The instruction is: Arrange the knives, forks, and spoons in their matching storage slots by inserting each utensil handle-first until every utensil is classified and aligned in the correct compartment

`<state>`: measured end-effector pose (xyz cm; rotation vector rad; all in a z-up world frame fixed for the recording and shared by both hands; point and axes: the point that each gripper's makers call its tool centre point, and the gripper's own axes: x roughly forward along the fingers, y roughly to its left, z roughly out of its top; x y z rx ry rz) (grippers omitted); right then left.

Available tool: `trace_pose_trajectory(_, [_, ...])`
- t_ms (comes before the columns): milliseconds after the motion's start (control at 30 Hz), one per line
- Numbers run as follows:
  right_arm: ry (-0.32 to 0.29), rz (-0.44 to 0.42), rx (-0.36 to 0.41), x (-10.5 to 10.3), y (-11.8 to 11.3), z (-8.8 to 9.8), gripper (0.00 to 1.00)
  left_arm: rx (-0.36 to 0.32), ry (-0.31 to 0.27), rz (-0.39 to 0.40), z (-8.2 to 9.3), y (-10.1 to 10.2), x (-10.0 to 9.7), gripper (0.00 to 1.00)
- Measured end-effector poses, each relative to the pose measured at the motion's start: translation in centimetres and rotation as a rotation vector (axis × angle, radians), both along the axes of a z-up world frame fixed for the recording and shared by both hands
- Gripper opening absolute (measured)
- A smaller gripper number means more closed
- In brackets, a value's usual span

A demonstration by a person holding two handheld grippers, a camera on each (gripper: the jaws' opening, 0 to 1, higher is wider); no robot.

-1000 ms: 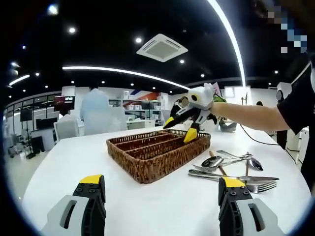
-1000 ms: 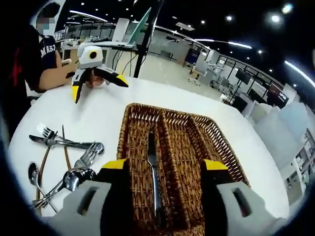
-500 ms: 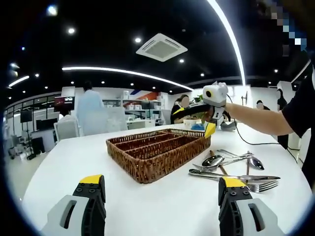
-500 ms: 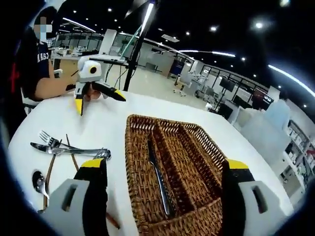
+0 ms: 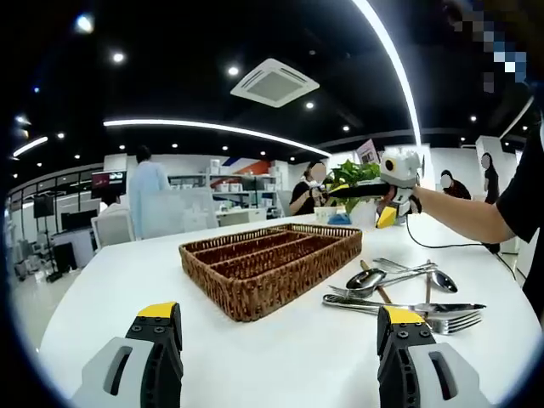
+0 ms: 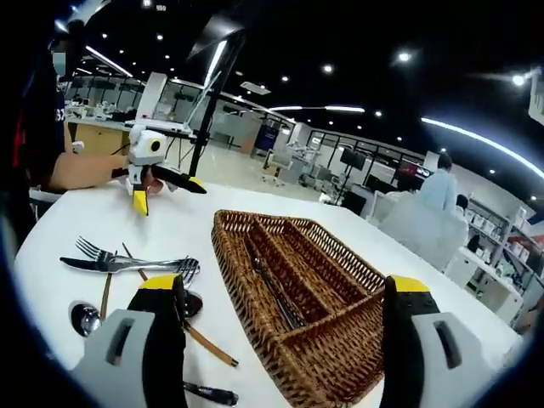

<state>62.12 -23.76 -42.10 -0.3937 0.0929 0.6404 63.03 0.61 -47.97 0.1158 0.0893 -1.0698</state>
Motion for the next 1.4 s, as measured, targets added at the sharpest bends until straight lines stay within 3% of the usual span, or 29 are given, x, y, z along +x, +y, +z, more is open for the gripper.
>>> trace_pose_trajectory(200, [-0.027,-0.084,0.065,-2.0,-2.7,0.1,0.99,0.005,-0.007,0.003,0.0,-0.2,-0.1,1.00])
trace_pose_trajectory(567, [-0.007,-0.208,0.124,-5.2,-6.8,-2.2,1.00,0.004,-0.006,0.016,-0.1,-0.4,0.0,1.00])
trace_pose_trajectory(1033, [-0.023,-0.250,0.182,-9.4,-8.3,-3.4,1.00,-0.020,0.013,-0.002,0.4,-1.0,-0.6,1.00])
trace_pose_trajectory(1333, [-0.037,-0.263,0.218,-9.4,-9.1,-3.7,1.00,0.014,-0.043,0.000,0.8,-2.1,-1.3,1.00])
trace_pose_trajectory(1400, [-0.005,-0.244,0.230,-9.7,-8.9,-4.1,1.00,0.032,-0.065,0.016,0.8,-1.9,-1.0,1.00])
